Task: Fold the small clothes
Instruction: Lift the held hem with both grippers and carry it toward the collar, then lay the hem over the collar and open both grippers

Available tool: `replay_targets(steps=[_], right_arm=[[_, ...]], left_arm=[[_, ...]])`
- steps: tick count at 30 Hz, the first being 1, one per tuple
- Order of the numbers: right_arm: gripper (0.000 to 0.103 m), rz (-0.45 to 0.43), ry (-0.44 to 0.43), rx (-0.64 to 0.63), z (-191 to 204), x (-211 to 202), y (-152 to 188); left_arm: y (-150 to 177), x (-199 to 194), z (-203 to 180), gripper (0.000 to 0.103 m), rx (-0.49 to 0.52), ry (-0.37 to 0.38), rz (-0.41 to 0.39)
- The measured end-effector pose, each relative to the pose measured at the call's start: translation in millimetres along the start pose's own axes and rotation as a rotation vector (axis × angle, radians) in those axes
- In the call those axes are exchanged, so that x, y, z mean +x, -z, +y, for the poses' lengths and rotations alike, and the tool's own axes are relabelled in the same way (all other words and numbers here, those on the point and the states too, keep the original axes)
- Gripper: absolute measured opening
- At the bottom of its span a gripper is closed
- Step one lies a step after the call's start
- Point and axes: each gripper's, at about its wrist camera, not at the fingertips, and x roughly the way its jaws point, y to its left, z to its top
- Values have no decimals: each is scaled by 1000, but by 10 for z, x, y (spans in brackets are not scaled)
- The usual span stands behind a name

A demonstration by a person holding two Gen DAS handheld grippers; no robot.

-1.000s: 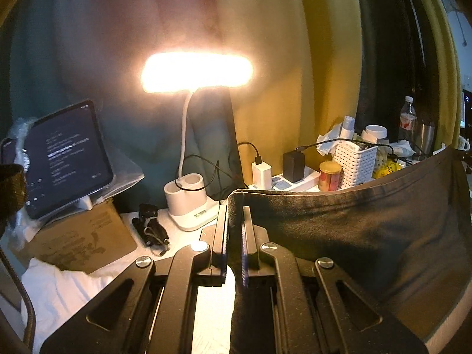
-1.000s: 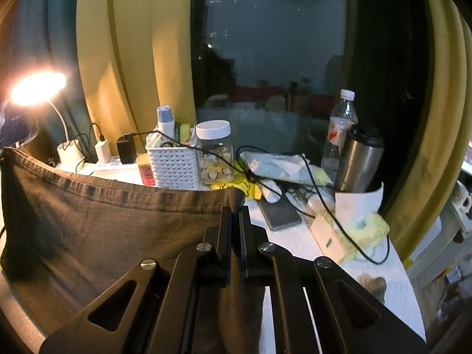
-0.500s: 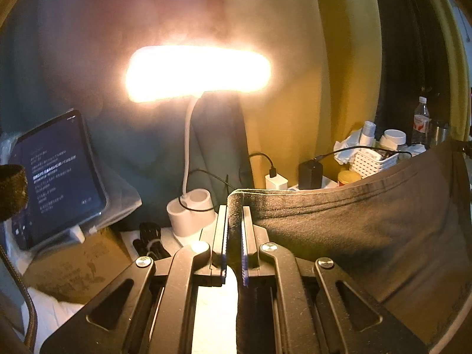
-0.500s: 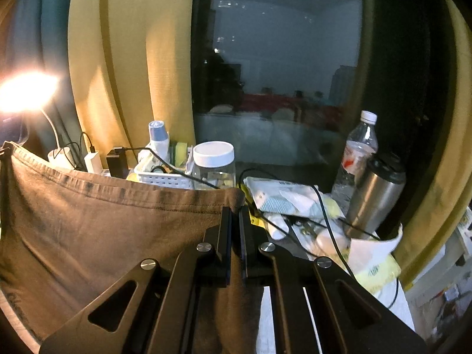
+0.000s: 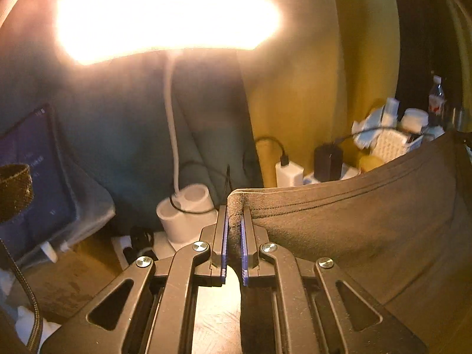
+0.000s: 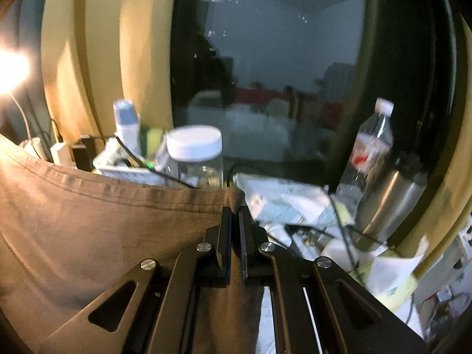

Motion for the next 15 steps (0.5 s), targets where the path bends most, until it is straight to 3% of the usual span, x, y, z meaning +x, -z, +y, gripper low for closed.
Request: replay_targets(steps=[7,15], right_arm=[[6,48,22,-9,71,281,144],[6,38,98,-21,39,303,166]], left_arm=[[144,308,-115,5,57,-43,61],[291,580,-109,10,61,-113,141]])
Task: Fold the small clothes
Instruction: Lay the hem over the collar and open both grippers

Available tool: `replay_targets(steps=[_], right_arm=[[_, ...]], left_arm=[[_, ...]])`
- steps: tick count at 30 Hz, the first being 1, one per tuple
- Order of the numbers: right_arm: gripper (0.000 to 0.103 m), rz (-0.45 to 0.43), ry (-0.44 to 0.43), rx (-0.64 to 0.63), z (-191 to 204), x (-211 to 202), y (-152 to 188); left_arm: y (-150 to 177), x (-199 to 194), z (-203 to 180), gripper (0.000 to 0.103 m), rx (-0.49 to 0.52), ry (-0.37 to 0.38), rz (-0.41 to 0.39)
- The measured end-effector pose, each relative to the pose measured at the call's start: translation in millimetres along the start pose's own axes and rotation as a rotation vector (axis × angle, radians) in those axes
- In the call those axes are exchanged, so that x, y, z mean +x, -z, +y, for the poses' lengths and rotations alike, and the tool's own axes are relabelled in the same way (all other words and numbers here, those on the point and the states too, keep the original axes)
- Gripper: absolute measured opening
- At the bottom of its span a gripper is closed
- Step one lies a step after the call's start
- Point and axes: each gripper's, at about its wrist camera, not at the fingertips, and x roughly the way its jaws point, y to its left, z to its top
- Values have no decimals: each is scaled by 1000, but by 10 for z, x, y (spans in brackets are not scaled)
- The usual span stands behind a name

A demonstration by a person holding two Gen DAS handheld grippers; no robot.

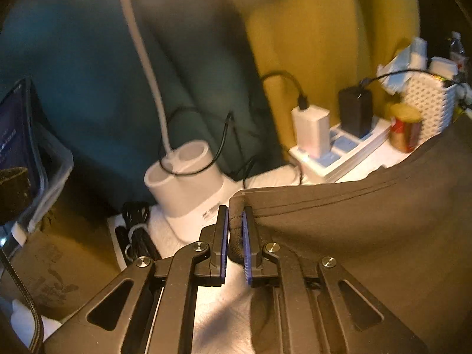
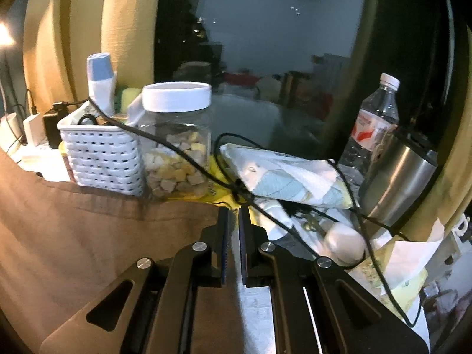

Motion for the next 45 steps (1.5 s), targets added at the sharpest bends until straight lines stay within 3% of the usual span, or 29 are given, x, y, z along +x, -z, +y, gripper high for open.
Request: replay_targets(steps=[1,3,5,6,11,17,19,20,21,25,32,34,36,45], right_arm=[[6,0,1,2,-10,-7,-2],[12,3,-3,6,-15,-35,-1],[13,5,-3,2,1,-70,0],[14,8,-5,0,10,-88,3],[14,23,-13,-6,34,-219,49],[15,55,-17,4,-31,-353,205],[29,66,-17,8,-75,-348,239],[44,67,-17,7,-91,-350,244],[49,63,-19,7,-106,-348,244],[49,61,-76,6,-130,-248,196],[49,142,-196,31,-52,247,77],[38,169,-215,24,6,387,84],[7,192,-217,19,53,498,105],[5,198,-156,23,31,534,136]], left_arm=[[20,28,10,11,-2,-18,15],[43,37,25,24,7,-48,22],[63,9,77,66,-7,-64,16],[76,-20,125,69,-30,-63,8],[158,-127,243,69,-72,-56,16],[397,-281,299,69,-123,9,62],[488,-316,325,69,-139,16,70],[518,-319,326,69,-144,18,75],[554,-322,333,69,-150,21,82],[664,-340,311,69,-167,42,108],[738,-405,265,69,-214,87,135],[773,-435,258,69,-241,105,147],[825,-469,239,69,-252,114,161],[962,-565,204,69,-239,121,189]])
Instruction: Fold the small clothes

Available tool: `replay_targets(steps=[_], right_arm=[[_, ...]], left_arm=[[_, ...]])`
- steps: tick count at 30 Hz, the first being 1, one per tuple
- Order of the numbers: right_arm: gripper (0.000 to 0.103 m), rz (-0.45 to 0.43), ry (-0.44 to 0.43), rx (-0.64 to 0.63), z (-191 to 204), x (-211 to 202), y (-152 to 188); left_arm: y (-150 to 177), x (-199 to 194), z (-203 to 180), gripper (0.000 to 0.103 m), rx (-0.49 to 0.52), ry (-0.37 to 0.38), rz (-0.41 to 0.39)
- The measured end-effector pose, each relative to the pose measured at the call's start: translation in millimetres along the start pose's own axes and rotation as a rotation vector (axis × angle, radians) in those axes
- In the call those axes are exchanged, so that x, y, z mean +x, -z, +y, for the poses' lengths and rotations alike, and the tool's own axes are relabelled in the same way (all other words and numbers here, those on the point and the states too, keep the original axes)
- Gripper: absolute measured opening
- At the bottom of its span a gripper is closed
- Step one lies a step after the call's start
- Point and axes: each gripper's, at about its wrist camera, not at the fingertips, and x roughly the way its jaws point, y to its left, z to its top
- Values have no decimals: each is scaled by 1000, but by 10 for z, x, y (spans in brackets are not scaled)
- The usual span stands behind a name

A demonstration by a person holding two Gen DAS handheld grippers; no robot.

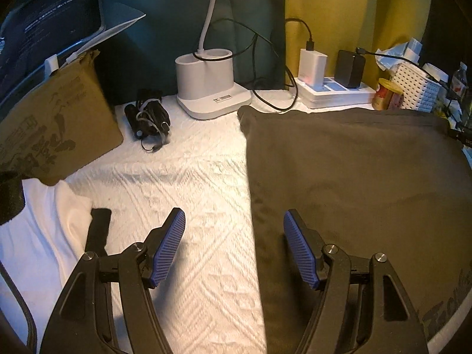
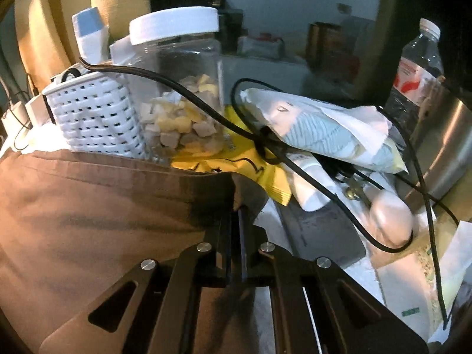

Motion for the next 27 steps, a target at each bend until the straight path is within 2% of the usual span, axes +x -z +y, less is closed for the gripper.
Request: replay_targets(steps=[5,9,10,15,19,22,24,27], right_arm=[[5,-19,65,6,-15,-97,12],[6,-40,59,19,-46,-319,37],[8,-42,56,19,-38,-373,50],[35,-46,43,16,22,-689,225],[35,-42,43,20,80,-943,434],[35,-34,50,36,69,-1095,580],[35,-30,56,49,59,-1183,674],[35,-23,60,69,39,-1342,867]], left_arm=[[105,-121,44,69,3,6,11],[188,-248,102,69,-25,18,11],[217,-283,119,69,-33,25,10],[328,-422,130,69,-52,67,-2],[467,-522,130,69,-34,85,-10],[560,-606,141,68,-44,126,-18],[617,-669,129,62,-43,157,-22],[705,-741,109,60,-44,198,-18]])
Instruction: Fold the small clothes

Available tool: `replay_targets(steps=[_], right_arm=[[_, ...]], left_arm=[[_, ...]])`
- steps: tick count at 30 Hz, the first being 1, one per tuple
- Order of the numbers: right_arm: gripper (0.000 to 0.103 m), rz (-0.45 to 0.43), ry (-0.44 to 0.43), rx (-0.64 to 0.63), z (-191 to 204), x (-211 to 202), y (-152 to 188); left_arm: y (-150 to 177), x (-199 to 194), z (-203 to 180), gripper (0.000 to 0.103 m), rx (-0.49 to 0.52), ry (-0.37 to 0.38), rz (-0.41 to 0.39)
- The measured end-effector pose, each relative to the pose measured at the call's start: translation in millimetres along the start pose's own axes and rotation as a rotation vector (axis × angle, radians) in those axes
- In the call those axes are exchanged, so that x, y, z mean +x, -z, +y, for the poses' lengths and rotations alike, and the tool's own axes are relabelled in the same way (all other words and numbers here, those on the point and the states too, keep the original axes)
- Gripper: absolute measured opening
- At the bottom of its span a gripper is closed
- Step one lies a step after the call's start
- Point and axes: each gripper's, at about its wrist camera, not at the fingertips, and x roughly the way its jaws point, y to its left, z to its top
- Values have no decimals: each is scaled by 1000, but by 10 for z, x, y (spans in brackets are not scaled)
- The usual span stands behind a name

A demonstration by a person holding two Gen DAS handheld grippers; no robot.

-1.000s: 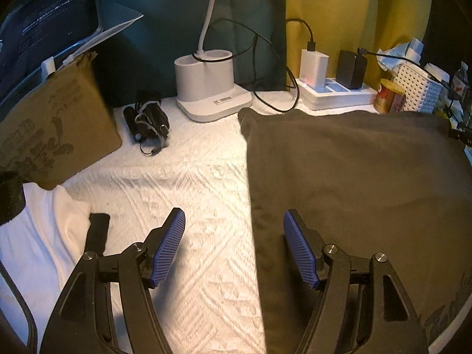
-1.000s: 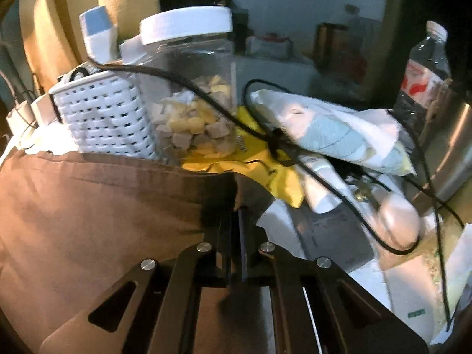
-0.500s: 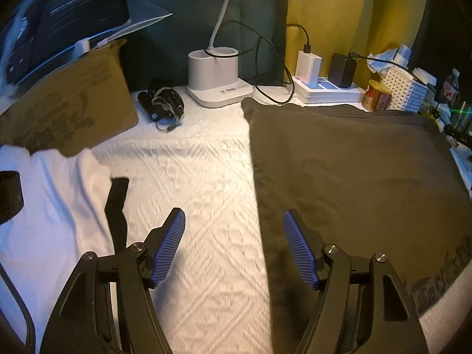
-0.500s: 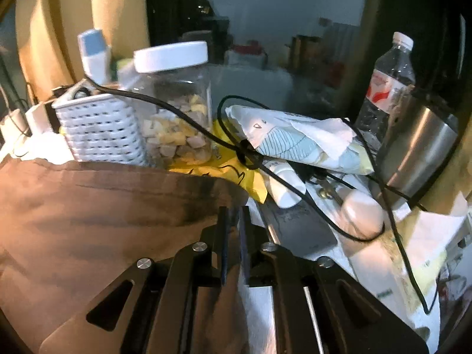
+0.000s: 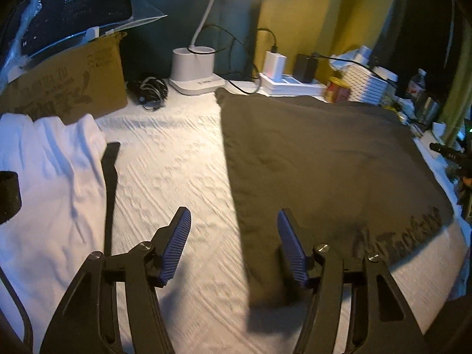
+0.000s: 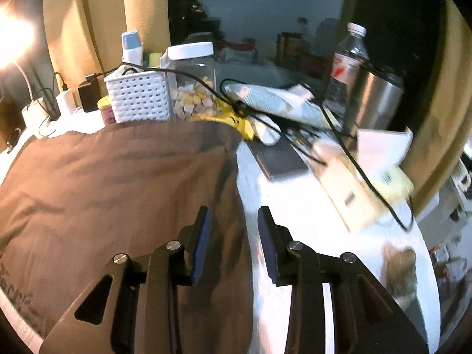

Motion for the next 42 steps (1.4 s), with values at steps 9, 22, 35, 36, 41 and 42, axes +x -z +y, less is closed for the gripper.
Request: replay_targets(steps=[9,22,35,36,41,42], right_arm=[[36,29,12,67,-118,-422,521],[53,79,-101,186,-175,-643,1187],[14,37,-177,144,2,-722,1275],[14,31,-174,136,-9,-753,1263],[13,7,-156,90,-28,-919,1238],[13,5,-154,81,-27,-950,1243]], left_arm=[[299,-28,-149,61,19,66,63],[444,-3,-174,61,47,56,66],[526,-196,-277,7,81,29,37],[528,-234,-277,7,77,31,31],[581,-387,-306,6,66,44,27],[594,-407,-316,6,63,45,24]])
